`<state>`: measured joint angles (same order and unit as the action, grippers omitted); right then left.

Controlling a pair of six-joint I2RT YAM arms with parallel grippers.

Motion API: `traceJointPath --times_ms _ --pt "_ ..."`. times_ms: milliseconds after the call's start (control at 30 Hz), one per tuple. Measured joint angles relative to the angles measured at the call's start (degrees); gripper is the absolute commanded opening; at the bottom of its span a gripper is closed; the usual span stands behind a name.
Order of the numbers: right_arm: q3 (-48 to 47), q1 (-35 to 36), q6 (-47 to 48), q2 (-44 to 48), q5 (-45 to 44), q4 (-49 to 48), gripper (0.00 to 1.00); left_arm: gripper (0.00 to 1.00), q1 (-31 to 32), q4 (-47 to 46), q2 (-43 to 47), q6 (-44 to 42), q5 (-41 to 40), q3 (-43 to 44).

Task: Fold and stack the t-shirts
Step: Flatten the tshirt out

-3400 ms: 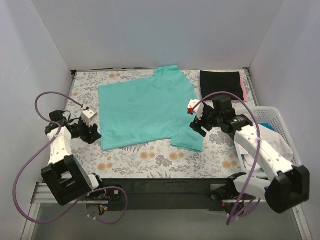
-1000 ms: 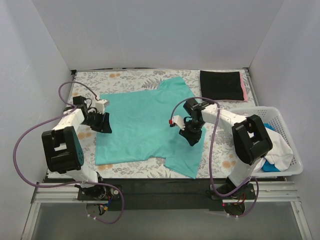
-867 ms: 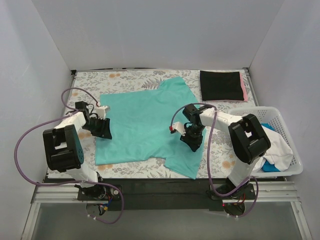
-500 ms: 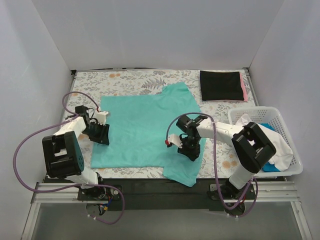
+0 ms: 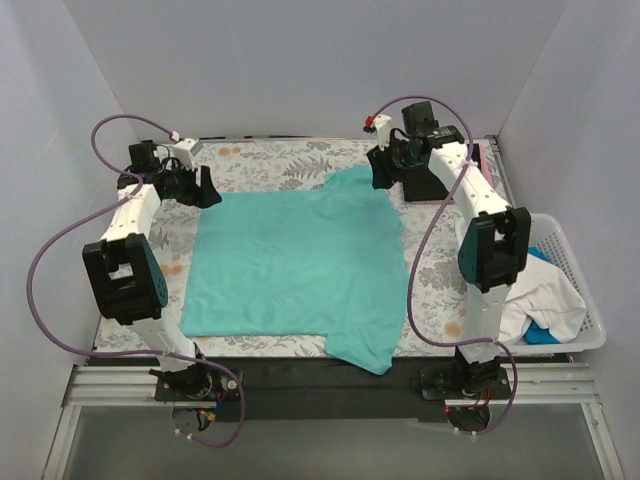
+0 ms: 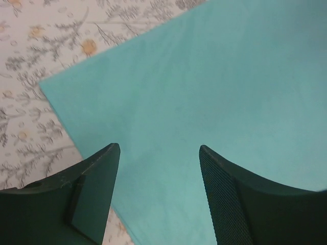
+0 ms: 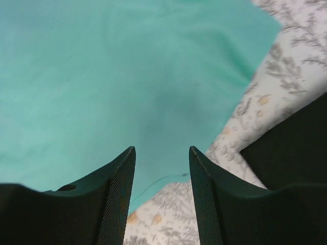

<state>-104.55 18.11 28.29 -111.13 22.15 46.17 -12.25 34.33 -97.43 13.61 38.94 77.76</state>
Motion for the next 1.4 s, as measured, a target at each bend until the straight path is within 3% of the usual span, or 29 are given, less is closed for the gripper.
traceJointPath --times_ms 133,300,400,533,800,967,1067,1133,1167,1200,1233,1300,1400 --pt "-13.6 -2.2 -7.9 -11.6 -1.7 -2.8 0.5 0.63 0.0 -7.2 -8.9 7.1 0.2 5.6" --pt "-14.6 -2.6 -14.0 -19.4 -6.3 -9.4 0.48 0.63 0.0 -12.0 -16.9 13.8 -0.8 11.0" --pt "-14.7 -3.0 -16.5 -23.1 -8.7 -15.3 0.54 0.63 0.0 -13.7 -20.0 15.8 -2.3 14.1" --pt "-17.3 -5.1 -18.7 -28.1 -9.8 -21.6 0.6 0.64 0.0 -15.1 -23.1 16.5 -4.0 16.4" --pt "-17.6 -6.6 -19.9 -32.2 -3.6 -25.9 0.61 0.63 0.0 -11.9 -33.9 13.3 -6.3 23.1" --pt "-17.6 -6.4 -21.1 -32.8 0.0 -27.1 0.59 0.63 0.0 -10.1 -35.5 11.7 -6.6 25.6" --pt "-17.6 -6.3 -22.0 -32.8 1.7 -28.3 0.47 0.61 0.0 -9.4 -35.5 11.1 -6.8 25.8" --pt "-17.6 -6.3 -22.5 -32.8 2.7 -28.8 0.26 0.58 0.0 -8.9 -35.7 10.6 -7.1 26.1" --pt "-17.6 -6.3 -22.4 -32.8 2.8 -28.9 0.26 0.58 0.0 -8.7 -36.0 10.3 -7.1 26.4" --pt "-17.6 -6.3 -22.6 -32.8 3.0 -29.0 0.15 0.53 0.0 -8.6 -36.3 9.8 -7.1 27.0" --pt "-17.6 -6.3 -22.3 -32.8 3.3 -29.3 0.1 0.51 0.0 -8.5 -36.5 9.2 -7.3 27.3" --pt "-17.6 -6.3 -22.5 -32.8 3.7 -29.7 0.01 0.47 0.0 -8.0 -36.7 7.8 -7.2 27.7" --pt "-17.6 -6.3 -22.5 -32.8 4.2 -30.0 0.01 0.43 0.0 -7.2 -37.0 4.5 -6.7 28.6"
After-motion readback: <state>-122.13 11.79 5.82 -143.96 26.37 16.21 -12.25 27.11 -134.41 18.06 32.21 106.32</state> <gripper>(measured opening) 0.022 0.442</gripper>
